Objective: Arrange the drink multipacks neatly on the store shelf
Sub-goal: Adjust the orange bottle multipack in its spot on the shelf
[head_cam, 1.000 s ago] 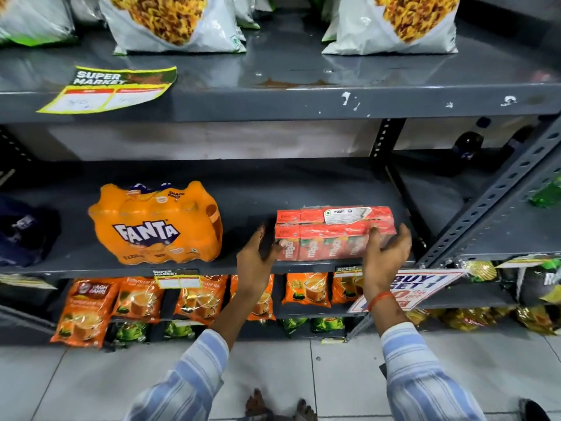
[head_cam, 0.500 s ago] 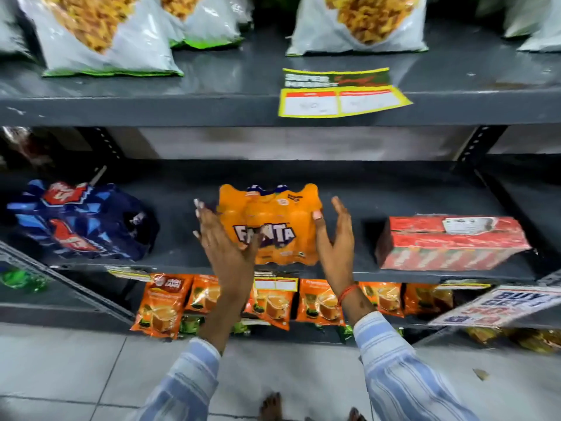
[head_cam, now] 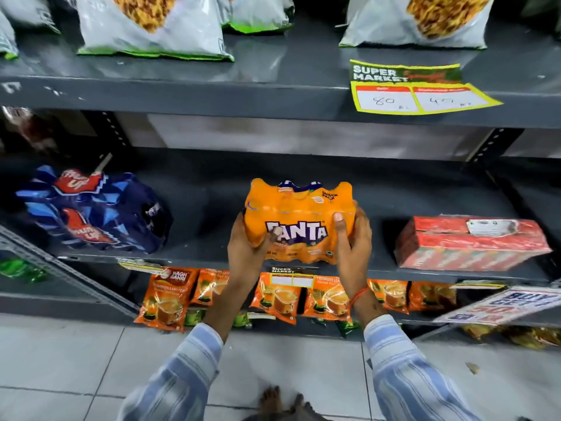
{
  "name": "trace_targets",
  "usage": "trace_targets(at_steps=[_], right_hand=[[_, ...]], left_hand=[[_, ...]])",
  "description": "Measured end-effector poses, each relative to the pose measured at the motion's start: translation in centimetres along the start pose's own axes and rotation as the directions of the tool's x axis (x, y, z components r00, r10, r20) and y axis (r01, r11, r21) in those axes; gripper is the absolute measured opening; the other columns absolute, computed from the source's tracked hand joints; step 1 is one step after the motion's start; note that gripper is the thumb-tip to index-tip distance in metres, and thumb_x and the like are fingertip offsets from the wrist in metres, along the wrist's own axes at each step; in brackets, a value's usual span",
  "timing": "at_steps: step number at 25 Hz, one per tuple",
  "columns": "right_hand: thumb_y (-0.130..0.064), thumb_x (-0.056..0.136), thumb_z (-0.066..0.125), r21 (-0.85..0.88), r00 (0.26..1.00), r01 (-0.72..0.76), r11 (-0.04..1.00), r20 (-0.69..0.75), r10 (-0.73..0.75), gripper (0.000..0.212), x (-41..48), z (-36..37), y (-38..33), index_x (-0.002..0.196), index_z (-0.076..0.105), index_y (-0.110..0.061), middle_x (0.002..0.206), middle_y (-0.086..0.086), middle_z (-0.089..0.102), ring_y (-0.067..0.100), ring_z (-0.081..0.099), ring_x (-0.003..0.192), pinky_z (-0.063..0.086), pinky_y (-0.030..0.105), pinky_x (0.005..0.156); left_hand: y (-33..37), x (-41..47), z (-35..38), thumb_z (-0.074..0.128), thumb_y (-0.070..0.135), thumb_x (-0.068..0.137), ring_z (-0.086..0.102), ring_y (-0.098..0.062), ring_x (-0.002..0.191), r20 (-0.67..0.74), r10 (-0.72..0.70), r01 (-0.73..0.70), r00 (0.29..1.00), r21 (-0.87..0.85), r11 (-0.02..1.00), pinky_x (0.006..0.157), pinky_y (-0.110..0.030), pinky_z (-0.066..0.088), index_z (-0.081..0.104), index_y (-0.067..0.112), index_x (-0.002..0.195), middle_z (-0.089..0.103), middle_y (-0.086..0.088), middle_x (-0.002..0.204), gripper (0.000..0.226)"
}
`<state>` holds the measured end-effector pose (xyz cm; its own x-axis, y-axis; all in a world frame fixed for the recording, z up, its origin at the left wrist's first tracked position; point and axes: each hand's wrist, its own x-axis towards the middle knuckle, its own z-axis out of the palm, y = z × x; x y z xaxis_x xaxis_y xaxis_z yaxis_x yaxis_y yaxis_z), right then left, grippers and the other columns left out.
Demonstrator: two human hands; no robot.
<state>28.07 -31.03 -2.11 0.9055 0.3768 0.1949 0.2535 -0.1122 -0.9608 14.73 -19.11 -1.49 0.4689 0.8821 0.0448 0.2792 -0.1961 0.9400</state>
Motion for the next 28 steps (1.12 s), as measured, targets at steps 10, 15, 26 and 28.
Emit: trace_targets(at_steps=[10,15,26,28], right_hand=[[-0.026,0.095,0.039,-0.088,0.933,0.300,0.950,-0.180,-0.312,0.047,-0.6,3.2,-6.5,0.139,0.034,-0.009,0.151,0.012,0.035,0.020,0.025,0.143,0.020,0.050,0.118],[-0.018,0.093,0.044,-0.021,0.898,0.425,0.905,-0.113,-0.424,0.040,-3.3,11.5,-10.2,0.132,0.044,-0.008,0.143,0.009,0.044,0.018,0.035,0.136,0.027,0.047,0.116],[-0.053,0.089,0.044,-0.122,0.850,0.226,0.966,0.509,-0.134,0.068,-12.0,30.3,-7.1,0.142,0.031,-0.013,0.148,0.011,0.035,0.025,0.038,0.136,0.033,0.037,0.115],[-0.056,0.088,0.042,-0.120,0.870,0.208,0.971,0.476,-0.128,0.064,-12.8,30.6,-6.9,0.138,0.035,-0.015,0.141,0.009,0.039,0.025,0.048,0.126,0.045,0.038,0.104]], left_hand=[[3.4,1.1,-2.8,0.058,0.049,0.083,0.007,-0.019,0.147,-0.071,0.283,-0.263,0.957,0.213,0.941,0.121,-0.039,0.005,0.000,0.017,0.147,0.007,-0.008,0.159,0.092],[3.3,3.4,-10.6,0.049,0.054,0.083,0.015,-0.020,0.145,-0.227,0.385,-0.319,0.895,0.277,0.906,0.121,-0.043,0.014,0.012,0.010,0.146,0.017,-0.012,0.157,0.085],[-11.1,10.8,-30.8,0.065,0.073,0.060,0.050,-0.031,0.124,-0.401,-0.044,0.079,0.915,0.070,0.994,0.103,-0.053,0.042,0.043,0.014,0.129,0.052,-0.017,0.131,0.093],[-11.9,11.3,-31.2,0.065,0.076,0.056,0.054,-0.029,0.119,-0.400,-0.070,0.101,0.914,0.058,0.993,0.099,-0.052,0.047,0.045,0.015,0.125,0.055,-0.015,0.127,0.094]])
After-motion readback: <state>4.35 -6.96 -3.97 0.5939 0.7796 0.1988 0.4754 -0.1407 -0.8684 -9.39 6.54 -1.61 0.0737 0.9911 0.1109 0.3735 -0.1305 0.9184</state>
